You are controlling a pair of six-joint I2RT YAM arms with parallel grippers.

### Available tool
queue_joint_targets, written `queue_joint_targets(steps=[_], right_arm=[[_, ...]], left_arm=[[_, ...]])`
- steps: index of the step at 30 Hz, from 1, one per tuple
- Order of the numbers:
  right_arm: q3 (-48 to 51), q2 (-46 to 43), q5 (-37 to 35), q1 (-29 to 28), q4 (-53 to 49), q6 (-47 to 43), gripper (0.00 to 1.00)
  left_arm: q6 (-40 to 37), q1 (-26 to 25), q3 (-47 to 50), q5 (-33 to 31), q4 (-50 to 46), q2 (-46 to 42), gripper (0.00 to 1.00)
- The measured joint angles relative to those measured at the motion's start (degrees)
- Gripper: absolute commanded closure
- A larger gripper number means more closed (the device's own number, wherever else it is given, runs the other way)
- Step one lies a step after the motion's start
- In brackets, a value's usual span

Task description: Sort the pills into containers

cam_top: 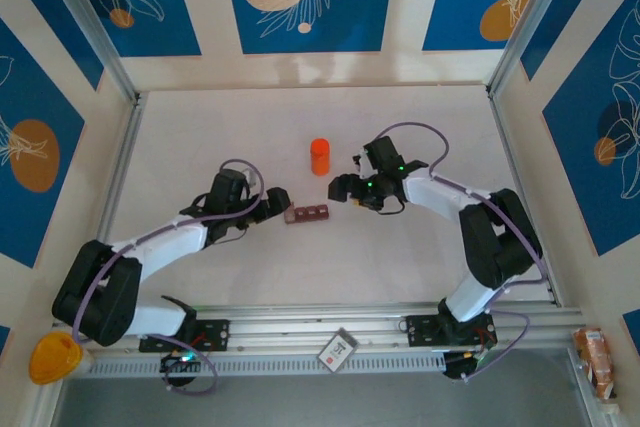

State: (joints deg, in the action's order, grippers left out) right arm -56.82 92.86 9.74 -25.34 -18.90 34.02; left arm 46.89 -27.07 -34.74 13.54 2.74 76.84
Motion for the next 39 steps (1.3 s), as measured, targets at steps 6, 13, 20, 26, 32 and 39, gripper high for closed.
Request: queue_joint_targets(steps=[6, 13, 20, 26, 32, 39], right_arm=[[3.10, -4.57, -0.07, 4.85, -0.94, -0.42, 0.04], [6.14, -8.44, 0.76, 8.74, -1.79, -0.44, 0.03], [7.23, -9.42, 1.36, 10.73, -1.97, -0.44, 0.03], [8.22, -9.57, 2.27, 11.91, -1.97, -0.46, 0.03], [9.05, -10.14, 2.78, 12.33, -1.81, -0.44, 0.04], [10.14, -10.75, 3.04, 12.37, -1.70, -0.44, 0.04]], left_arm=[[1.05, -3.28, 0.00, -0.04, 3.98, 3.06, 0.00], [2.29, -6.12, -0.02, -0.31, 7.56, 7.02, 0.00], [2.73, -7.91, -1.29, -0.74, 8.85, 10.19, 0.00], [3.19, -9.44, -3.10, -1.36, 10.19, 12.31, 0.00], [3.85, -11.04, -4.28, -1.79, 11.43, 13.53, 0.00], [4.09, -12.41, -6.93, -2.03, 11.89, 15.96, 0.00]])
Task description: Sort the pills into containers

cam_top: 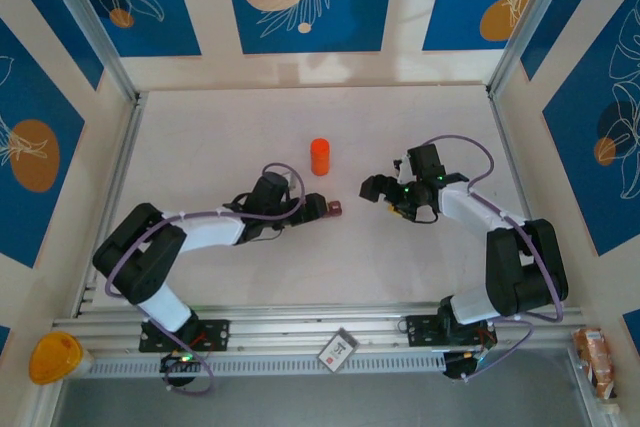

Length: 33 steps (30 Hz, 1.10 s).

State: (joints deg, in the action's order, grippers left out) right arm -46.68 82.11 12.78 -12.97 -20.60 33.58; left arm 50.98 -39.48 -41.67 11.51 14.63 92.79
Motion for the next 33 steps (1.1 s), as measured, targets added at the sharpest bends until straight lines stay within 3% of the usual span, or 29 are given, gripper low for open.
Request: queue_joint_targets(steps=[20, 28, 33], right_arm=[[0.63, -2.23, 0.79, 2.45, -0.81, -0.09, 0.01], [0.22, -6.36, -1.14, 3.76, -3.30, 0.31, 0.01], [-5.11, -6.69, -3.41, 3.80, -7.65, 0.48, 0.01]], left_arm=[[0.15, -2.03, -6.27, 0.04, 2.40, 6.40, 0.00], [-1.90, -2.05, -9.35, 0.02, -1.57, 5.70, 0.00], [-4.31, -2.05, -10.14, 0.02, -6.14, 0.70, 0.00]])
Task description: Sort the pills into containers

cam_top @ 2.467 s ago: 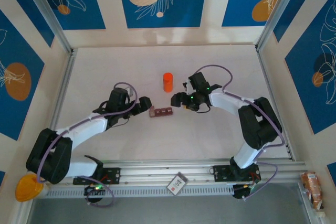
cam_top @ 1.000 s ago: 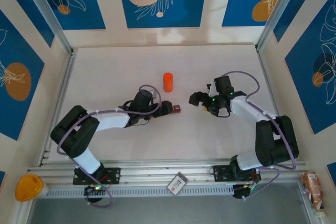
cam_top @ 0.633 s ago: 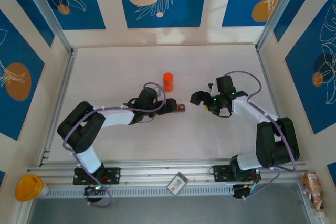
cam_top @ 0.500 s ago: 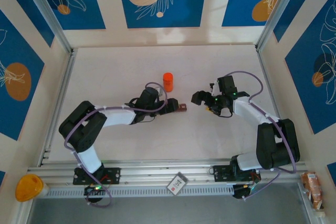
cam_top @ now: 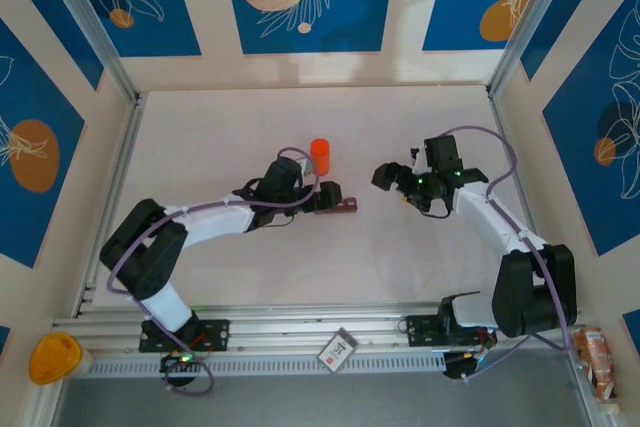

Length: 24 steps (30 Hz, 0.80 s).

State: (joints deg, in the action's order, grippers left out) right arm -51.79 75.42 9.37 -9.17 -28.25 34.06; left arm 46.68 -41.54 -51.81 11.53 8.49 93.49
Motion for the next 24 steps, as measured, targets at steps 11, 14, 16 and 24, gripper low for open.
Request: queue_joint_targets(steps=[11, 14, 16, 24], right_arm=[[-18.43, 1.29, 0.20, 0.02, -6.27, -4.04, 0.02], [-24.44, 3.61, 1.25, -0.11, -8.04, -5.73, 0.04], [-27.19, 5.53, 1.60, -0.63, -9.05, -6.64, 0.05], [-39.91, 19.61, -1.49, -8.52, -15.43, -9.90, 0.12]], left_arm=[[-5.38, 2.21, -0.76, -2.80, -5.99, -9.75, 0.00], [-6.45, 5.40, -0.76, -2.78, -7.21, -10.38, 0.00], [-6.97, 8.15, -0.76, -2.58, -8.02, -10.69, 0.00], [-9.38, 19.56, -1.75, 0.79, -10.80, -11.06, 0.00]])
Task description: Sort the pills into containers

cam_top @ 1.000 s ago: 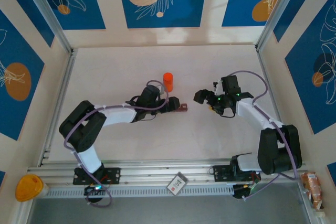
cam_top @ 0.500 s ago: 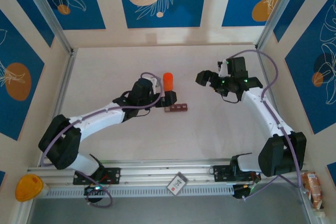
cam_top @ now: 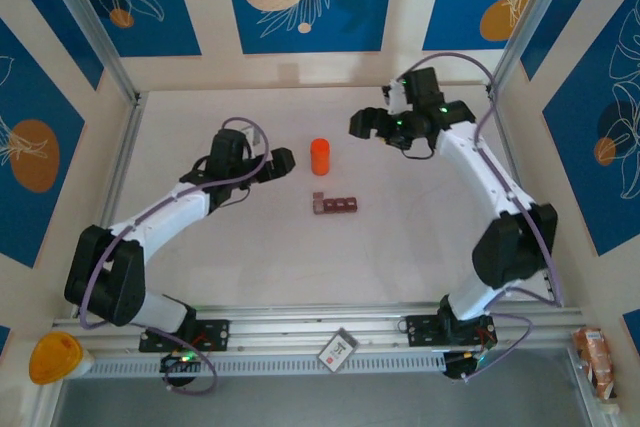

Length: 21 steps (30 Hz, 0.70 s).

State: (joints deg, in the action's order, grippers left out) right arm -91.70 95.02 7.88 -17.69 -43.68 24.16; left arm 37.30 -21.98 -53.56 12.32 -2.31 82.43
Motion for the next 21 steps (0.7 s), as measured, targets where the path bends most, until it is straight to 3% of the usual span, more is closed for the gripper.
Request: queue_joint_targets(steps=[8, 15, 21], right_arm=[[-22.23, 18.99, -11.82, -9.29, -8.90, -5.46, 0.03], [-41.72, 35.32, -20.26, -13.51, -17.31, -8.96, 0.01], [-44.83, 40.48, -21.90, -13.86, -20.72, -9.60, 0.02]], left_arm=[[0.02, 8.26, 1.07, 4.11, 1.09, 0.02, 0.00], [1.68, 11.06, 5.25, 7.69, 3.87, 1.77, 0.00], [2.93, 11.80, 6.43, 10.32, 6.08, 3.72, 0.00]])
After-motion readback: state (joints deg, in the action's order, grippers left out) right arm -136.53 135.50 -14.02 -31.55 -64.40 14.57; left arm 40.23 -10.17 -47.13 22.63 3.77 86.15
